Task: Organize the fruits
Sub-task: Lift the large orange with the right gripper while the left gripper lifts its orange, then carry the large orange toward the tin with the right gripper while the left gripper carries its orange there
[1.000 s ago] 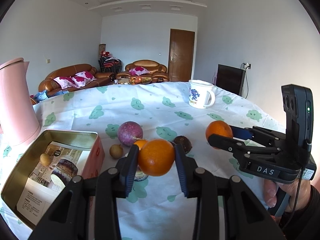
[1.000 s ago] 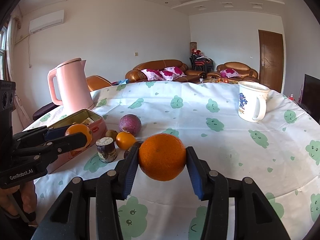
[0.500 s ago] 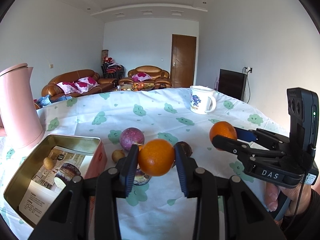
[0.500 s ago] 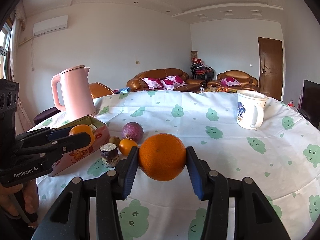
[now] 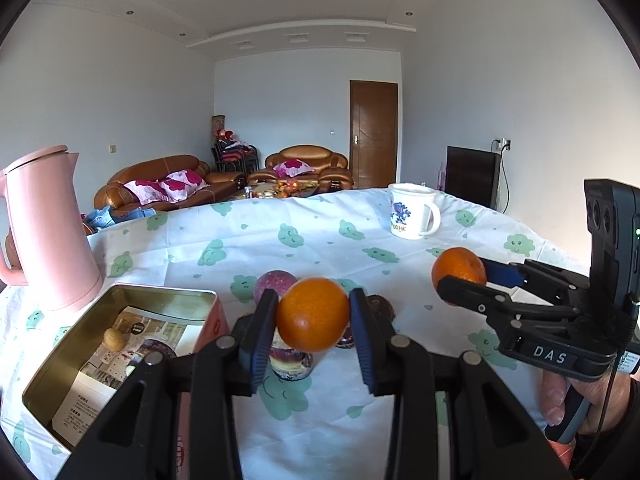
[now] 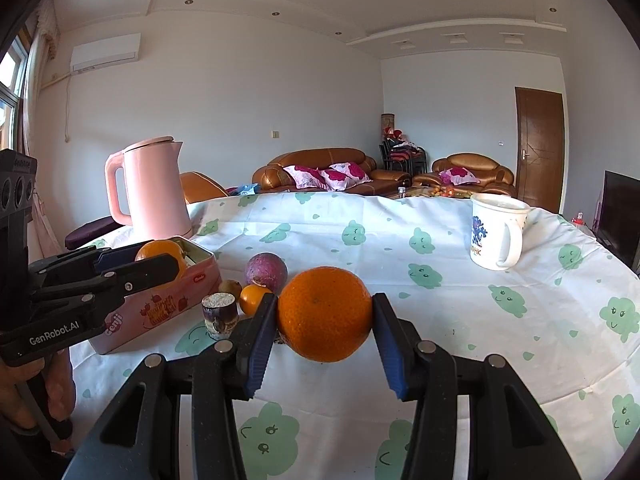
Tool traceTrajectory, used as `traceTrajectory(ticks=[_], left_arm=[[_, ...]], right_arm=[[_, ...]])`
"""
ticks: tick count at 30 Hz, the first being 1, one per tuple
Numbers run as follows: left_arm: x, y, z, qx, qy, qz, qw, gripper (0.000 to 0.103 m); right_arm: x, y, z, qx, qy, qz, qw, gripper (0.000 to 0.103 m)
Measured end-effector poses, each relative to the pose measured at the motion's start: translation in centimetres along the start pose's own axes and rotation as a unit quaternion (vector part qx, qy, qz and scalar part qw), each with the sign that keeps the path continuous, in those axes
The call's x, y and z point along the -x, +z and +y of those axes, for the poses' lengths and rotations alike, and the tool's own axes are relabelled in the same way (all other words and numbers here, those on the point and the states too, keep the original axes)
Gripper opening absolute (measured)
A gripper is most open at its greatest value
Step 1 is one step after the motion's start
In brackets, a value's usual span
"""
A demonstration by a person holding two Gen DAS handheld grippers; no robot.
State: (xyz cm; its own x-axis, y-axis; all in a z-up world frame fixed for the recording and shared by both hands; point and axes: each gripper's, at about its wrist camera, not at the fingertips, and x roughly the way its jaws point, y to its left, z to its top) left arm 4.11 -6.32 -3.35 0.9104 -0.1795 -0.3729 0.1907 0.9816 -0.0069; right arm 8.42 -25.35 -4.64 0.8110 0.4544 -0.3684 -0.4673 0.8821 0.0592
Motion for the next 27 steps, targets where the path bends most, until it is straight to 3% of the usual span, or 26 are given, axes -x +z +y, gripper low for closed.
traceTrajectory(ticks=[27], left_arm=[[1.3,0.4,0.5,-0.006,0.028,-0.035,0.9990,0.038]], right_arm=[[1.6,0.7,1.8,0.038,-0.012,-0.033,0.999,0.049]])
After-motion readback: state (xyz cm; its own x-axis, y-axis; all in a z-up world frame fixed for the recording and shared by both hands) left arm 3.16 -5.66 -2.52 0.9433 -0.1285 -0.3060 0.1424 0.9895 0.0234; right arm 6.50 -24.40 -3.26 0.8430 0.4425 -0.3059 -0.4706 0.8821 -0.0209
